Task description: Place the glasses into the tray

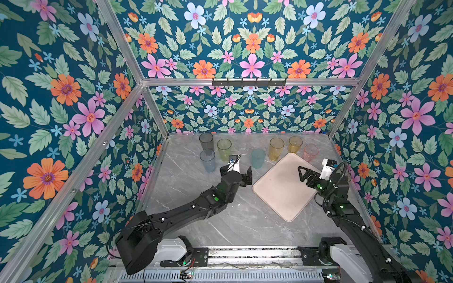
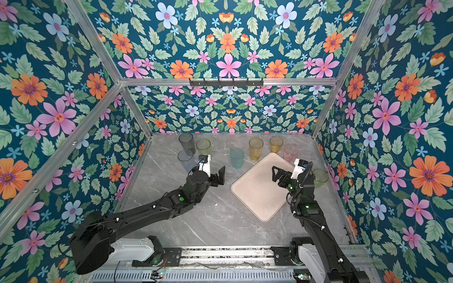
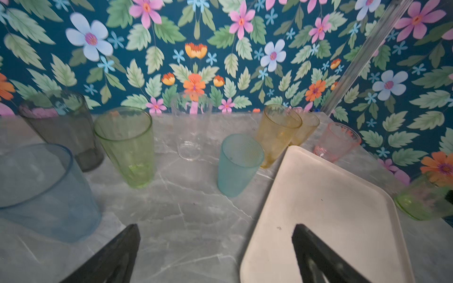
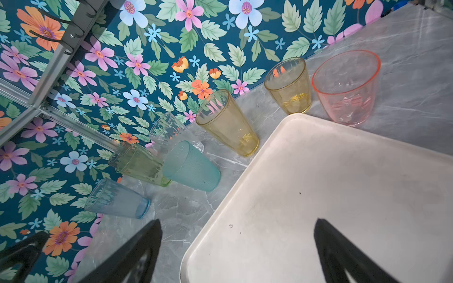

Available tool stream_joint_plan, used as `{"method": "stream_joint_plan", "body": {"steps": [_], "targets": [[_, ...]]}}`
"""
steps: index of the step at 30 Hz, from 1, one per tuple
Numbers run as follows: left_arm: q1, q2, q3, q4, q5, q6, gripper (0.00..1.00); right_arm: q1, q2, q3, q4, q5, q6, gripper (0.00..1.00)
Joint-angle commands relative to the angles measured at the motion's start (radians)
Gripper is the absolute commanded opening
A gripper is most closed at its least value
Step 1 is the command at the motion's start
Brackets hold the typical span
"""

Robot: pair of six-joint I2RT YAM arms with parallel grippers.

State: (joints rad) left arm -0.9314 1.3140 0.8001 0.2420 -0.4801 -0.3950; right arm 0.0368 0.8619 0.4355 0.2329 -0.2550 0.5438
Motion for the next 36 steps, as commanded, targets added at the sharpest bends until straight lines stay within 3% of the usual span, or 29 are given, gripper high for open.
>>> {"method": "stream_joint_plan", "body": {"steps": [1,6,14,22,36], "targets": [[-0.022,0.043,0.063,-0.194,0.000,-0.150,1.00,0.012,0.033,-0.001,0.103,-0.024,0.020,0.97],[-0.044,0.108,0.139,-0.311,0.050,-0.248,1.00,0.064,0.109,0.007,0.153,0.006,-0.020,0.97],[-0.071,0.267,0.238,-0.408,0.227,-0.335,1.00,0.111,0.203,-0.007,0.229,0.048,-0.032,0.96],[-0.117,0.429,0.359,-0.548,0.258,-0.446,1.00,0.111,0.219,-0.014,0.189,0.106,0.014,0.96],[-0.181,0.614,0.541,-0.741,0.250,-0.488,0.94,0.111,0.271,-0.004,0.182,0.106,0.045,0.95]]}}
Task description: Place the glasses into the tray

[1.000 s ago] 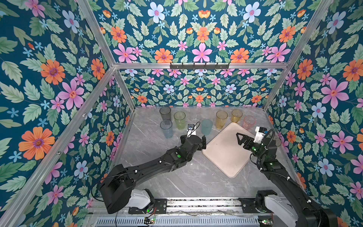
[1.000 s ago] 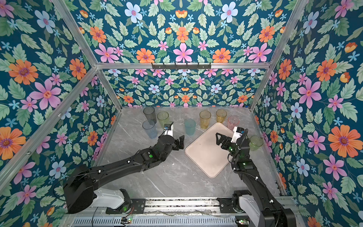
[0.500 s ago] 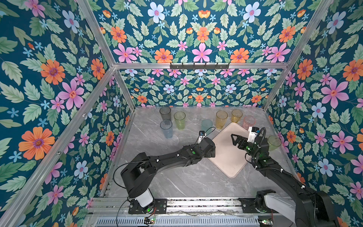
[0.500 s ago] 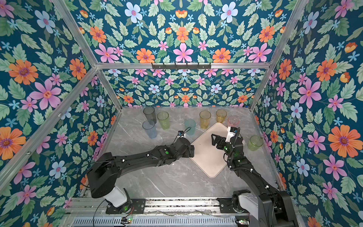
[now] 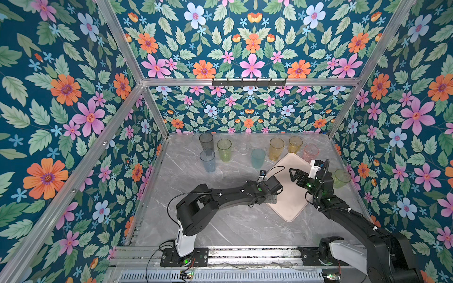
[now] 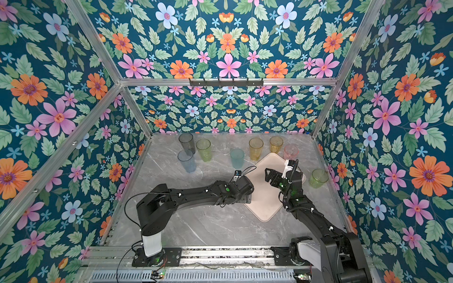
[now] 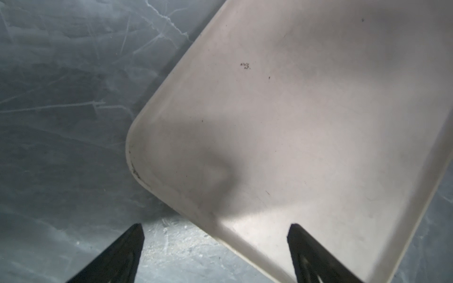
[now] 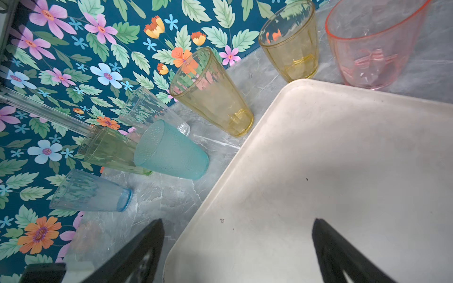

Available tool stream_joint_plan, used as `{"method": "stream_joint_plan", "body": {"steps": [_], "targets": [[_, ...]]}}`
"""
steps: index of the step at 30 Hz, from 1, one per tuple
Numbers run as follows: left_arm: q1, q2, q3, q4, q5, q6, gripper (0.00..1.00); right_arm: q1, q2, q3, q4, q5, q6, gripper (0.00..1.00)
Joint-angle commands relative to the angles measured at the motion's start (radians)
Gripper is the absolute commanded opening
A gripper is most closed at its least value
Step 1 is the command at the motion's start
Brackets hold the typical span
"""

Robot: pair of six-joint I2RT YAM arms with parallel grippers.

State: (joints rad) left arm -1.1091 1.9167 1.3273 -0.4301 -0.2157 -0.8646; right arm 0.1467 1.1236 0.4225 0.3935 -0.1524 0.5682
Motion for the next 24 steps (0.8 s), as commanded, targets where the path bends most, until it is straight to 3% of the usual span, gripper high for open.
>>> {"method": "stream_joint_plan", "body": {"steps": [1,24], "targets": [[-0.003,0.019,0.018,-0.079,-0.016,-0.022,0.94,0.001,0.012,0.011,0.019,0.004,0.022,0.95],[-0.002,0.114,0.082,-0.114,0.036,0.005,0.83,0.001,0.055,0.036,-0.009,0.006,0.029,0.95]]}}
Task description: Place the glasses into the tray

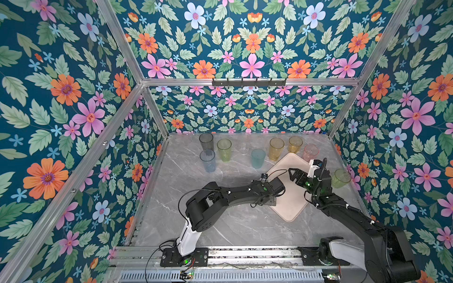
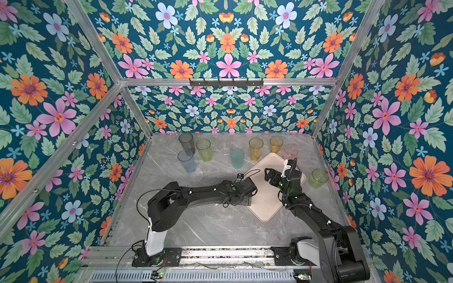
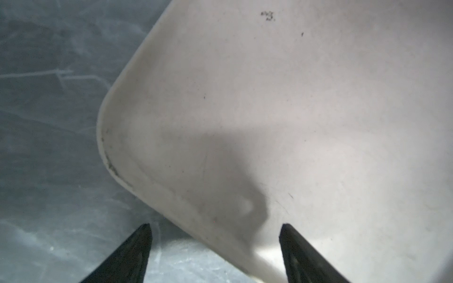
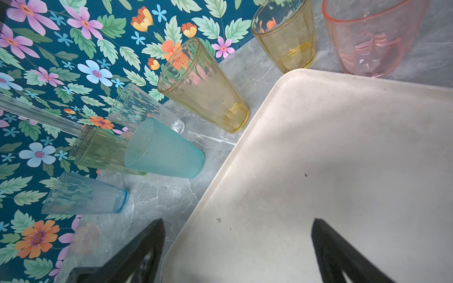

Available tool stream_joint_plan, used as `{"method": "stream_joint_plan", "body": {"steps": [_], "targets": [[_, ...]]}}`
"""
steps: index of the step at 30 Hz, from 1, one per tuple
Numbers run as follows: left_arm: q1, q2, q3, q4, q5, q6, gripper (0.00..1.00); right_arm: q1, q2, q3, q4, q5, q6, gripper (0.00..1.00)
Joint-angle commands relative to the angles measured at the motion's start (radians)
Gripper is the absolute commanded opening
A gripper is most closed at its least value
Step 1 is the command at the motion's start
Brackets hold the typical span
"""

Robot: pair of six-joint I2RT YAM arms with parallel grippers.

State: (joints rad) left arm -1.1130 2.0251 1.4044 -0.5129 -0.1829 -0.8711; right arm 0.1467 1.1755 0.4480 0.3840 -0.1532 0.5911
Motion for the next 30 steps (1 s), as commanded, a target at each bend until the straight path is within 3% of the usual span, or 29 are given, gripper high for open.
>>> {"method": "stream_joint_plan", "body": {"steps": [1,14,27,30], "targets": [[0.002,0.008,0.006,-0.033,0.003,0.013,0.82,0.001,0.005,0.012,-0.002,0.006,0.006,0.95],[0.017,0.012,-0.009,-0.059,-0.006,0.020,0.69,0.001,0.025,0.029,-0.022,0.001,0.009,0.94],[0.076,-0.057,-0.126,-0.056,-0.017,0.014,0.60,0.001,0.043,0.044,-0.042,-0.003,0.009,0.94],[0.097,-0.083,-0.173,-0.043,-0.005,0.018,0.51,0.001,0.045,0.044,-0.042,-0.003,0.010,0.94]]}}
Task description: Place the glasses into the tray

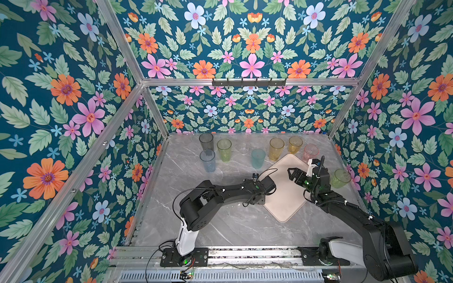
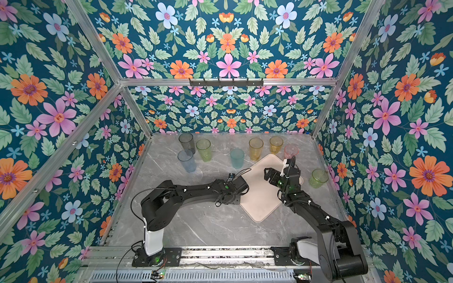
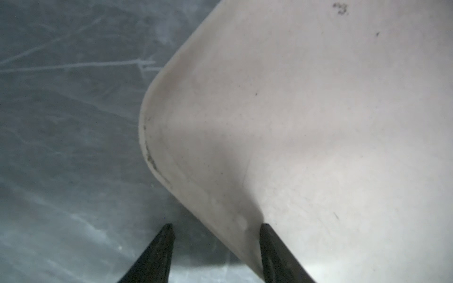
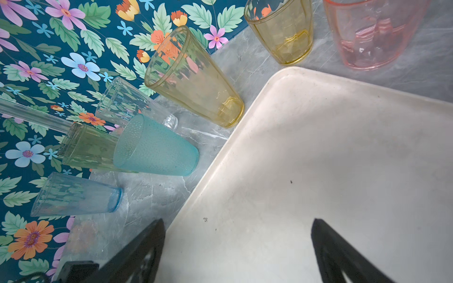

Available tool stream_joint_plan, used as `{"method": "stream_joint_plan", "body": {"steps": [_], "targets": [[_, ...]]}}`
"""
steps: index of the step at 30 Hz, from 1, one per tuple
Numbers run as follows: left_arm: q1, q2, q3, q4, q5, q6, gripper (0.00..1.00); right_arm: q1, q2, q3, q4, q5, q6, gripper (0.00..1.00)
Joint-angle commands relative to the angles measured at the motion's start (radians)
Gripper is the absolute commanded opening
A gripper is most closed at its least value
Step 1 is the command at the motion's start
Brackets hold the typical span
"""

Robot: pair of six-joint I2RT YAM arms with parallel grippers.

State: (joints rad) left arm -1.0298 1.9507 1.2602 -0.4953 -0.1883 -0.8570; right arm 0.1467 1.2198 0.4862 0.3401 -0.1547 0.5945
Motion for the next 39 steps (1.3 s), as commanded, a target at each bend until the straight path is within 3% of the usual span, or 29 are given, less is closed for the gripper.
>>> {"method": "stream_joint_plan", "body": {"steps": [1,15,39], "targets": [[0.021,-0.019,-0.045,-0.056,0.005,0.006,0.49,0.001,0.002,0.007,0.002,-0.003,0.005,0.94],[0.155,-0.132,-0.209,-0.022,-0.001,0.086,0.23,0.001,0.015,0.018,-0.011,-0.011,0.004,0.94],[0.361,-0.212,-0.298,-0.077,0.032,0.374,0.07,0.001,0.020,0.029,-0.033,-0.016,-0.004,0.94]]}}
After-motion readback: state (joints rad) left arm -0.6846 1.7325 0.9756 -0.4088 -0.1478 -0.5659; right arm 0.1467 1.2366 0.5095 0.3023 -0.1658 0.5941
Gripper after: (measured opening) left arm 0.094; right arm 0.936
